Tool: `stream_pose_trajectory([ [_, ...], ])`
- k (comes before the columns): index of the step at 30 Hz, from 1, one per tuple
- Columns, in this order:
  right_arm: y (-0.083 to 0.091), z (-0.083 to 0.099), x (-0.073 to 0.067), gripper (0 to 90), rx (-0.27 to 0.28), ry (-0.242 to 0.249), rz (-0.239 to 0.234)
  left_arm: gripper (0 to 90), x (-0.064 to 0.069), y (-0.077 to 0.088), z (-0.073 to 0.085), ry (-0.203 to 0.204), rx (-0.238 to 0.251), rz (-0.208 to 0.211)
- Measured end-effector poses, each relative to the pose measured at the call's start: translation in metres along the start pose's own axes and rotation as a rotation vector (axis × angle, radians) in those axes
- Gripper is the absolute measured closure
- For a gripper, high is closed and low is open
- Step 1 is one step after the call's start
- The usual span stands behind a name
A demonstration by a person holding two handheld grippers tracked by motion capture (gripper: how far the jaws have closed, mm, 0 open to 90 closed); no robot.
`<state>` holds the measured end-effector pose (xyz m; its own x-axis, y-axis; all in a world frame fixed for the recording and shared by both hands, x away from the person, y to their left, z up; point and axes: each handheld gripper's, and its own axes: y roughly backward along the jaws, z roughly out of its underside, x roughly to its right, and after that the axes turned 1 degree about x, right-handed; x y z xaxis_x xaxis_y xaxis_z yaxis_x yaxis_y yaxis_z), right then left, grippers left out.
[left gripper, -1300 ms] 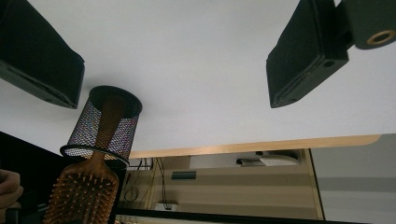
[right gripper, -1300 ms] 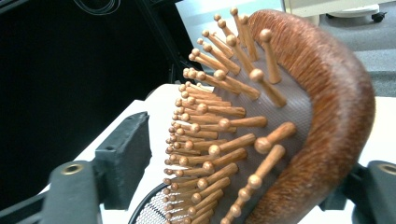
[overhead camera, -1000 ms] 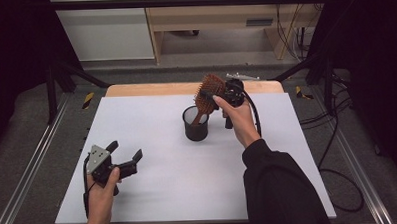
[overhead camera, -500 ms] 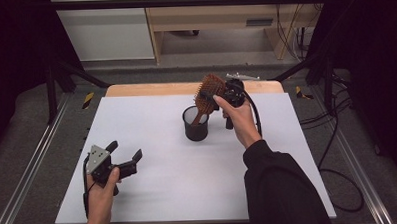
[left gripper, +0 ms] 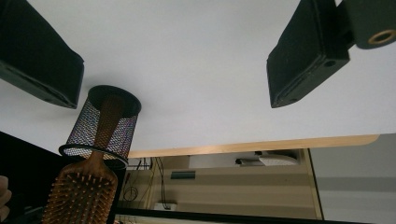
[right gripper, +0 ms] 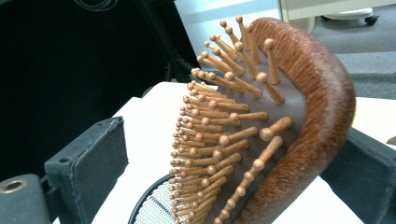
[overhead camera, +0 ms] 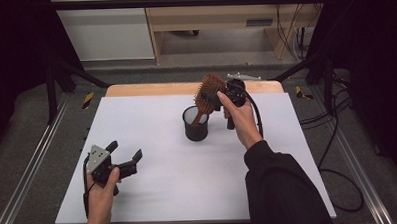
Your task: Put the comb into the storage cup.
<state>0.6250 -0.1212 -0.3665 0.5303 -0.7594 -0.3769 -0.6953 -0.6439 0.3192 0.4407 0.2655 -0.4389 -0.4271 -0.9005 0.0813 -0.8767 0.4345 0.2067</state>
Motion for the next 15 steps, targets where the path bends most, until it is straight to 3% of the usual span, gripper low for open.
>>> stream_pose_trajectory([
  [15, 0.0091, -0.0029, -0.0069, 6.1, 0.007, 0.046, 0.021, 3.5, -0.0039, 0.0027, -0.0006, 0.017, 0.016, -0.012],
])
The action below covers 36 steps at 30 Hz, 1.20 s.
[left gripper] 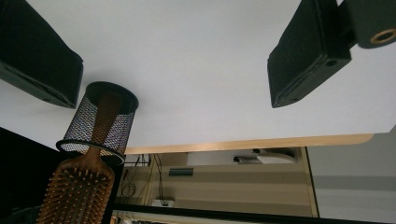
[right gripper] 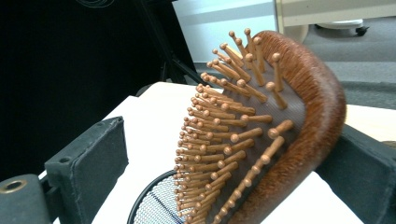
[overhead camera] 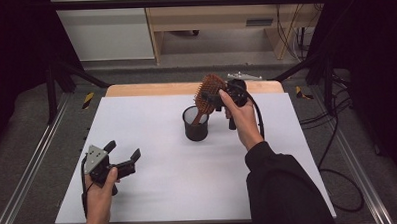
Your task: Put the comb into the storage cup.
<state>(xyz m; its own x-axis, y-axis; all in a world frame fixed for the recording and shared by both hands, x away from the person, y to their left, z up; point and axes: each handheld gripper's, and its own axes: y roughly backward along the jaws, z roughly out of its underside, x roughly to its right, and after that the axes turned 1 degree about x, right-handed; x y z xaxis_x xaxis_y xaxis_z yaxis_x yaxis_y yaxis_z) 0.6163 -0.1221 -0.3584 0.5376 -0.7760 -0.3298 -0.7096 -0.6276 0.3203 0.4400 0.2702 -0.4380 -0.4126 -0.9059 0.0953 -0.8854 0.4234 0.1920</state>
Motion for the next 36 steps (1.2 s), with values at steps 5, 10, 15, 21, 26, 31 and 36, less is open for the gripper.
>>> stream_pose_trajectory([
  [5, 0.004, 0.000, 0.000, 5.3, -0.002, 0.004, 0.011, 2.6, 0.000, 0.000, 0.001, 0.004, -0.004, -0.003],
  [10, 0.010, 0.000, -0.003, 4.2, 0.001, 0.021, 0.015, 1.8, 0.000, 0.000, 0.001, -0.006, -0.004, -0.005],
  [15, 0.019, 0.001, -0.003, 3.9, 0.011, 0.037, 0.022, 1.8, 0.000, 0.001, 0.000, -0.013, -0.002, -0.012],
  [21, 0.033, 0.005, -0.003, 5.4, 0.028, 0.055, 0.047, 1.8, 0.000, 0.003, -0.001, -0.016, 0.013, -0.021],
  [26, 0.042, 0.006, -0.001, 6.1, 0.044, 0.065, 0.062, 1.8, -0.001, 0.004, -0.001, -0.019, 0.018, -0.030],
  [31, 0.048, 0.006, 0.000, 6.5, 0.079, 0.061, 0.077, 1.8, -0.002, 0.004, -0.001, -0.024, 0.021, -0.037],
  [36, 0.049, 0.007, -0.002, 5.9, 0.102, 0.088, 0.094, 1.8, -0.002, 0.005, -0.001, -0.022, 0.025, -0.039],
])
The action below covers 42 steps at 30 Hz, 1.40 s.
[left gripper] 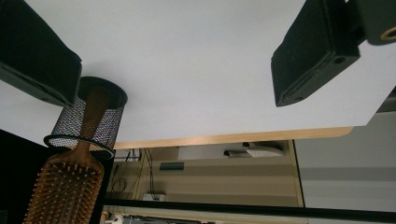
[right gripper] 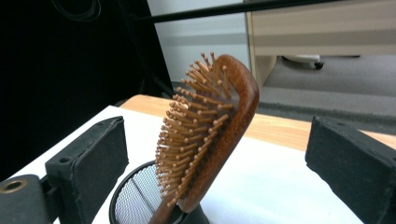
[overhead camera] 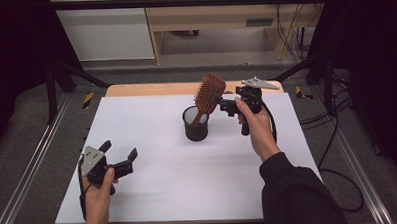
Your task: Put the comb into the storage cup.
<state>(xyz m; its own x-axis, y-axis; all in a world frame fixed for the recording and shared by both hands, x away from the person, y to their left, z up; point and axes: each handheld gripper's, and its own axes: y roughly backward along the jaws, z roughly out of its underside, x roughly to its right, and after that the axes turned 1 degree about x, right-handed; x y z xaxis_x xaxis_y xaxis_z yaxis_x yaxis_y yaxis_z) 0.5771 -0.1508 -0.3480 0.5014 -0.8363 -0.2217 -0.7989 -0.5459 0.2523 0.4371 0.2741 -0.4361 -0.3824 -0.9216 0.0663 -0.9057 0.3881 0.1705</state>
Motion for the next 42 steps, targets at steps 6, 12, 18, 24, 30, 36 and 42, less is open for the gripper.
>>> stream_pose_trajectory([
  [6, 0.002, -0.003, -0.003, 5.6, 0.041, 0.026, 0.013, 1.8, -0.001, 0.000, 0.000, -0.006, 0.002, -0.005],
  [12, 0.006, -0.007, 0.001, 5.5, 0.088, 0.027, 0.032, 1.8, -0.001, 0.000, 0.000, -0.005, 0.004, -0.008],
  [18, 0.006, -0.008, 0.004, 5.5, 0.121, 0.022, 0.036, 1.8, -0.001, 0.000, -0.001, -0.010, 0.008, -0.004],
  [24, 0.005, -0.008, 0.002, 5.3, 0.137, 0.039, 0.040, 1.8, -0.001, 0.000, -0.001, -0.019, 0.009, -0.008],
  [30, 0.007, -0.007, -0.001, 4.7, 0.139, 0.059, 0.056, 1.8, -0.002, 0.001, -0.001, -0.017, 0.010, -0.003],
  [36, 0.010, -0.009, -0.002, 4.2, 0.154, 0.060, 0.063, 1.8, -0.001, 0.001, -0.002, -0.022, 0.012, -0.004],
  [42, 0.015, -0.012, -0.002, 4.3, 0.175, 0.059, 0.066, 1.8, -0.002, 0.002, -0.002, -0.022, 0.013, -0.008],
])
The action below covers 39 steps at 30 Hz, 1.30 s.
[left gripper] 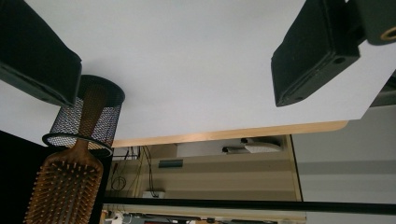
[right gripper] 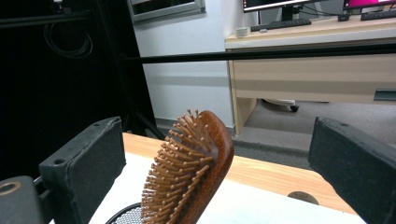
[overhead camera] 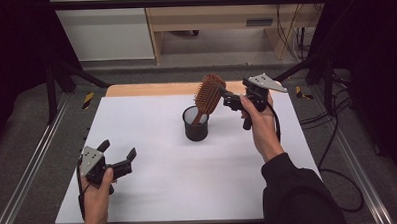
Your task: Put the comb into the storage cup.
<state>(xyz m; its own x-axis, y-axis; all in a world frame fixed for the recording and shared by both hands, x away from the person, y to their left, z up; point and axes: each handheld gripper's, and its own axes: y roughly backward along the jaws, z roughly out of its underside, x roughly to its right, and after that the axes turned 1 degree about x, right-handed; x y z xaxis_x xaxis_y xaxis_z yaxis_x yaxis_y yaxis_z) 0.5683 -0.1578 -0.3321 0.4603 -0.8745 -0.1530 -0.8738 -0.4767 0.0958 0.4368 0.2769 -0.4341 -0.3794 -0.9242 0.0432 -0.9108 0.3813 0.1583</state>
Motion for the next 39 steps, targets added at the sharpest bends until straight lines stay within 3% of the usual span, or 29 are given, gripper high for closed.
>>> stream_pose_trajectory([
  [11, 0.013, -0.006, 0.004, 4.5, 0.024, 0.005, 0.004, 1.5, -0.003, 0.005, -0.002, -0.021, 0.010, -0.002],
  [32, 0.056, -0.007, 0.026, 6.3, 0.031, 0.009, 0.023, 1.5, -0.014, 0.016, 0.000, -0.003, 0.030, -0.008],
  [39, 0.067, -0.009, 0.029, 5.9, 0.021, 0.007, 0.020, 1.4, -0.015, 0.015, -0.001, -0.007, 0.030, 0.014],
])
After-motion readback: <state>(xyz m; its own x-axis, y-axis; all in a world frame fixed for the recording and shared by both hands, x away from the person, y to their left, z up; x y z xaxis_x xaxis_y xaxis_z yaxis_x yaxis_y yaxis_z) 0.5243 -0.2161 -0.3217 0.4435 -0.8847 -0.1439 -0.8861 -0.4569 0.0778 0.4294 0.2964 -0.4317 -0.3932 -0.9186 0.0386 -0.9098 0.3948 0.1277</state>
